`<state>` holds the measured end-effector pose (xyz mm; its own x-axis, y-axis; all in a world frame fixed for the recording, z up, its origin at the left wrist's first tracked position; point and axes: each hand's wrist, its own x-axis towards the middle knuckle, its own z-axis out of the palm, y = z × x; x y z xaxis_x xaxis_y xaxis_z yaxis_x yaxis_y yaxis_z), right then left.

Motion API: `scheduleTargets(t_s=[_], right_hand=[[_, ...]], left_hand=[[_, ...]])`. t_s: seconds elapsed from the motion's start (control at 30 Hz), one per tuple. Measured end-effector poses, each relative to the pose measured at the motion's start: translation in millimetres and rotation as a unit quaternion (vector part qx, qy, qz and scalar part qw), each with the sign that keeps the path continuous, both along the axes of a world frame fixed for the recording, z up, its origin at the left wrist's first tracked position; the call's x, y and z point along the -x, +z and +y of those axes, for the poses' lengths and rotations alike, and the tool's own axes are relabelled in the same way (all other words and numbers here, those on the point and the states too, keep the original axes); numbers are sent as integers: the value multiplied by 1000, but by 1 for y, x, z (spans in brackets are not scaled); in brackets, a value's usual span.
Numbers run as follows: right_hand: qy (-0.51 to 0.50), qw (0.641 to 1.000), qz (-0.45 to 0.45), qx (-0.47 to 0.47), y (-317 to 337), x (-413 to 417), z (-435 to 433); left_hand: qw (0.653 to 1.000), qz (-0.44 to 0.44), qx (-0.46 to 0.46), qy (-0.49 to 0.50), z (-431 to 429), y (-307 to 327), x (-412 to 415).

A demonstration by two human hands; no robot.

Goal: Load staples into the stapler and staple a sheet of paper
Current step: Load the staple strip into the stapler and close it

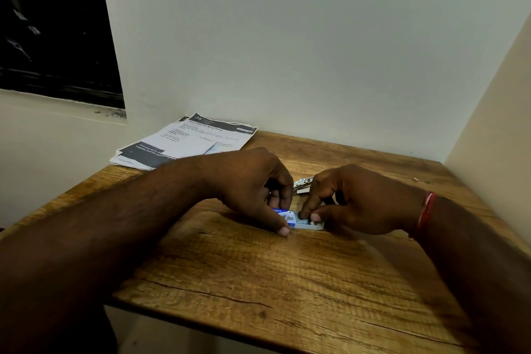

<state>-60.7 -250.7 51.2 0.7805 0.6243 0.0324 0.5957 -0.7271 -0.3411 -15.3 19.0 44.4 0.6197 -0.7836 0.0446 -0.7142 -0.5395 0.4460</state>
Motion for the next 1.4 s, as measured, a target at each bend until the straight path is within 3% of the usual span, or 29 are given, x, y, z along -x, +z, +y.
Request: scheduleTargets(t_s=[0.67,1.4], right_hand=[[-27,999,4,26,0,-1,-2],[-45,996,-55,54,13,9,-2]], left_hand=[[1000,0,-4,2,0,-1,-2],[1000,-6,7,-2,1,-4,-2]])
